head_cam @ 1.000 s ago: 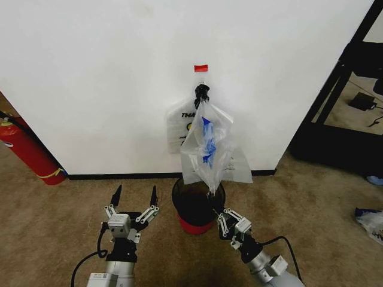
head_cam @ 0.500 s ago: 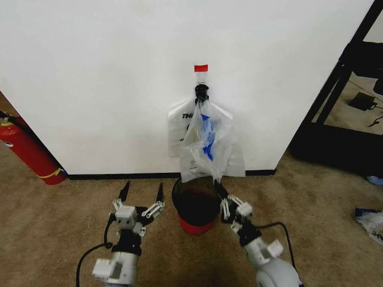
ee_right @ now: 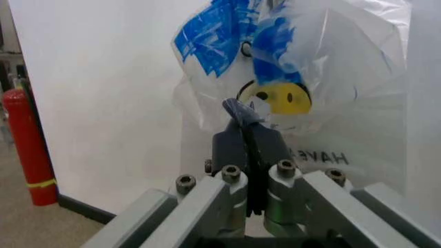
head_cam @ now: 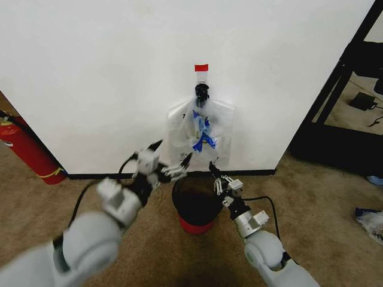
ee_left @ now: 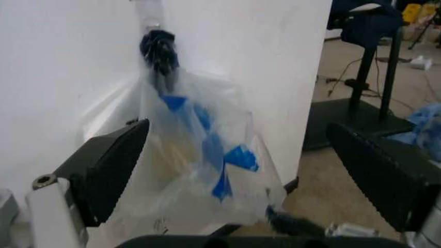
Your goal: Pick up the garbage bag from the wall and place it over the trash bin.
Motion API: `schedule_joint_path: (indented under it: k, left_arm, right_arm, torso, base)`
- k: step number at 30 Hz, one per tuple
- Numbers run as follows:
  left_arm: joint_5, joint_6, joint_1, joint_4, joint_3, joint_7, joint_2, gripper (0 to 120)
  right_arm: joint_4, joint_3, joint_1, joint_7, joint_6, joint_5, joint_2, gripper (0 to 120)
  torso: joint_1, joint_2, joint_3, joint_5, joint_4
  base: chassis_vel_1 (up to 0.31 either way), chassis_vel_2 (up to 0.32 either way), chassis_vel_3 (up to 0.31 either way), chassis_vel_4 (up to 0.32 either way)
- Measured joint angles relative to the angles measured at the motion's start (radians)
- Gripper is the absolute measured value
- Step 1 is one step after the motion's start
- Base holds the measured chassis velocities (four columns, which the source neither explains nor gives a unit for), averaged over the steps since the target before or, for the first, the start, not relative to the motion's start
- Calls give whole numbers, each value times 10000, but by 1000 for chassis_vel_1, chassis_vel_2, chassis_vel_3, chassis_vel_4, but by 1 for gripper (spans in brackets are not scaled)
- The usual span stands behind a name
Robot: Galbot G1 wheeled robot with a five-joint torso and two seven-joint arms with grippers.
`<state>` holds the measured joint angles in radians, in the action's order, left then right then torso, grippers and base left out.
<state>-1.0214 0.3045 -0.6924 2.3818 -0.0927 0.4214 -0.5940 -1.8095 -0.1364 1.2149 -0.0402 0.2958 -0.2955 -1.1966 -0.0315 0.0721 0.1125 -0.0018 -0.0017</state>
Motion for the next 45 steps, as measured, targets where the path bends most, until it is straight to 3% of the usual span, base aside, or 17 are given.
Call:
schedule_joint_path:
  k: [2,8,12,24,37,41,45]
  left_arm:
    - [-488,344,706,-99,-348,200,-50,100]
    - [-2887,1926,3990,-713,-2561,1687,-865,100]
    - [-3667,2387,4805,-1069,-3295,2390,-1453,98]
    - [-4218,2394,4770,-2598,-3656,2923,-2435,95]
    - [-3695,2421,4874,-3340,-4045,2940,-2632,91]
    - [-3683,2425,4889,-3485,-4086,2978,-2737,81]
    - [-3679,2420,4936,-3584,-4137,2985,-2776,63]
  right_arm:
    - [53,2,-32,8,17,71,-5,0]
    - [195,-59,66,27,146,480,6,0]
    - [148,-168,182,33,168,567,-3,0]
    - [-84,-288,412,37,168,638,44,0]
    - [-401,-396,634,38,152,614,33,0]
    - [-468,-418,663,37,139,590,52,0]
    - [-495,-448,707,35,133,547,100,0]
  torso:
    - [0,0,-1,1,6]
    - [0,-1,0,5,-2]
    - [1,0,-1,5,-2]
    - [1,0,-1,0,1]
    - [2,1,-2,0,2]
    - [2,1,-2,0,1]
    - [2,1,-1,0,1]
  base:
    - [0,0,0,0]
    - [0,0,0,0]
    - [0,0,0,0]
    - [0,0,0,0]
    - [0,0,0,0]
    - [0,0,0,0]
    - [0,0,0,0]
